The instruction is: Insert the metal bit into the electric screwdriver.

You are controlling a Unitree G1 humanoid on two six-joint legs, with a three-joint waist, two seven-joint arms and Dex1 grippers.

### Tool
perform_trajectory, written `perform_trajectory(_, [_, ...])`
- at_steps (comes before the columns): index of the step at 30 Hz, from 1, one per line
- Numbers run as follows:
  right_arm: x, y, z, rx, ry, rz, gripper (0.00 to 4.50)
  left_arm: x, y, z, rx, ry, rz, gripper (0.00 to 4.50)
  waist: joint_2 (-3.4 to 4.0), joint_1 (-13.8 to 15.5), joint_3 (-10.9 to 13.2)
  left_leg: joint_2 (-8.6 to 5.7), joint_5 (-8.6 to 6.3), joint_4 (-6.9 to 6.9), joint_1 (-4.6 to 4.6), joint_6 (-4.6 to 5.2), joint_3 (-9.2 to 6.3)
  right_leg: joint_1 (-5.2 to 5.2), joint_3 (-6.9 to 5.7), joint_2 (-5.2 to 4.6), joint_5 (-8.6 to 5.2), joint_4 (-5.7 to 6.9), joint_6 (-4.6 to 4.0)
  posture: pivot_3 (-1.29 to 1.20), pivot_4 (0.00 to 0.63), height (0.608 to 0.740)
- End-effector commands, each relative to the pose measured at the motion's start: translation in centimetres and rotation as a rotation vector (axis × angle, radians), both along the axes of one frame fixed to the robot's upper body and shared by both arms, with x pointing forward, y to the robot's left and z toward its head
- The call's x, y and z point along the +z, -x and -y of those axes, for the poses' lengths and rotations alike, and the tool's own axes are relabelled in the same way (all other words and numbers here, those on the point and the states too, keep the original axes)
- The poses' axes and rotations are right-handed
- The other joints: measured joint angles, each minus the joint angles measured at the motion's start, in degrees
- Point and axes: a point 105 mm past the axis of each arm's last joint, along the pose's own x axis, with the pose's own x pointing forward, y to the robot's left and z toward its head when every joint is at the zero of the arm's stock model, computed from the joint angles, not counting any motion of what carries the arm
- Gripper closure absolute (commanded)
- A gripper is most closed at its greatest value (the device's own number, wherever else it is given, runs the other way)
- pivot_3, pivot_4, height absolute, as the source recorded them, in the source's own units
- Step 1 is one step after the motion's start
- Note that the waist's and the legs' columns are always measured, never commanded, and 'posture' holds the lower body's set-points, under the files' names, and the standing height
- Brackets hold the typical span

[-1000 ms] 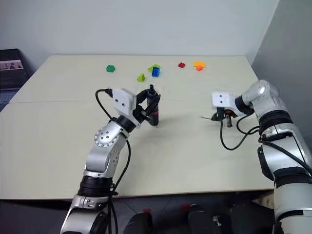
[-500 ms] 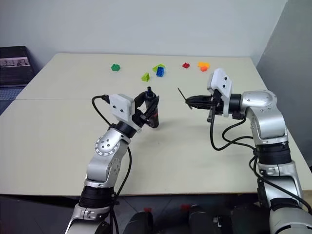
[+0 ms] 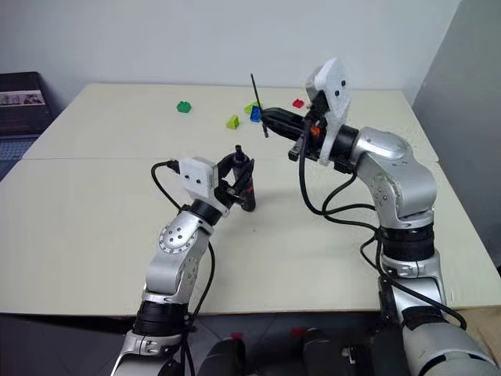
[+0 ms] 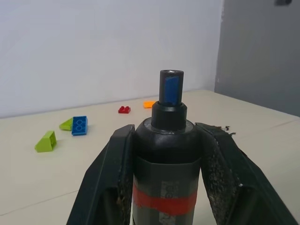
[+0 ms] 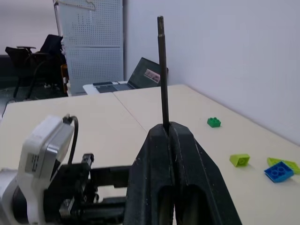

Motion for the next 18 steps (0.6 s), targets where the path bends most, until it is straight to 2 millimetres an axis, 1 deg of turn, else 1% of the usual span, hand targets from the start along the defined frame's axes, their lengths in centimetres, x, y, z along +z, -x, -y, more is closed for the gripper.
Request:
perform_trajectory(1, [1.8, 0.7, -0.2, 0.025, -0.051, 0.031, 4.5, 2.4, 0.9, 0.7, -0.024, 0.04, 0.069, 2.86, 0.0, 0.06, 0.0, 0.0, 0.0, 0.0, -0.01, 0.0, -0.01, 0.0, -0.01, 0.0, 0.0, 0.0, 0.0, 0.0, 0.15, 0.74])
perform_trajectory(4, [2.0, 1.2, -0.5, 0.07, -0.072, 0.02, 4.5, 2.5, 1.5, 1.4, -0.07, 0.024, 0.066, 2.86, 0.0, 0.07, 0.0, -0.01, 0.0, 0.01, -0.07, 0.0, 0.0, -0.06, 0.0, 0.0, -0.01, -0.01, 0.01, 0.0, 0.15, 0.74])
perform_trajectory(7, [1.9, 1.5, -0.5, 0.093, -0.066, 0.026, 4.5, 2.4, 1.7, 1.6, -0.086, 0.02, 0.05, 2.86, 0.0, 0.05, 0.0, 0.0, 0.0, 0.0, -0.13, 0.0, 0.0, -0.13, 0.0, 0.0, 0.0, 0.01, 0.01, 0.0, 0.15, 0.74])
perform_trajectory(9, [1.9, 1.7, -0.6, 0.109, -0.06, 0.032, 4.5, 2.9, 2.1, 2.0, -0.11, 0.013, 0.058, 2.86, 0.0, 0.03, 0.0, 0.0, 0.0, 0.0, -0.19, 0.0, 0.0, -0.23, -0.01, 0.0, 0.0, 0.03, 0.0, 0.0, 0.15, 0.74])
perform_trajectory(11, [2.0, 1.8, -0.7, 0.128, -0.054, 0.033, 4.5, 3.1, 2.4, 2.3, -0.135, -0.019, 0.068, 2.86, 0.0, 0.02, 0.0, 0.0, 0.0, 0.01, -0.33, 0.0, 0.0, -0.39, 0.0, 0.01, 0.0, 0.1, 0.0, 0.0, 0.15, 0.74])
perform_trajectory(15, [1.4, 1.6, -0.6, 0.142, -0.037, 0.016, 4.5, 1.8, 2.2, 1.9, -0.125, -0.035, 0.035, 2.86, 0.0, 0.02, 0.0, 0.0, 0.0, 0.0, -0.33, 0.01, 0.0, -0.39, 0.0, 0.01, 0.01, 0.08, -0.01, 0.0, 0.15, 0.74])
perform_trajectory(18, [1.0, 1.5, -0.6, 0.165, -0.028, -0.011, 4.5, 1.3, 2.1, 1.8, -0.126, -0.039, 0.02, 2.86, 0.0, 0.02, 0.0, 0.0, 0.0, 0.01, -0.34, 0.01, 0.0, -0.39, 0.0, 0.01, 0.01, 0.07, -0.01, 0.0, 0.15, 0.74])
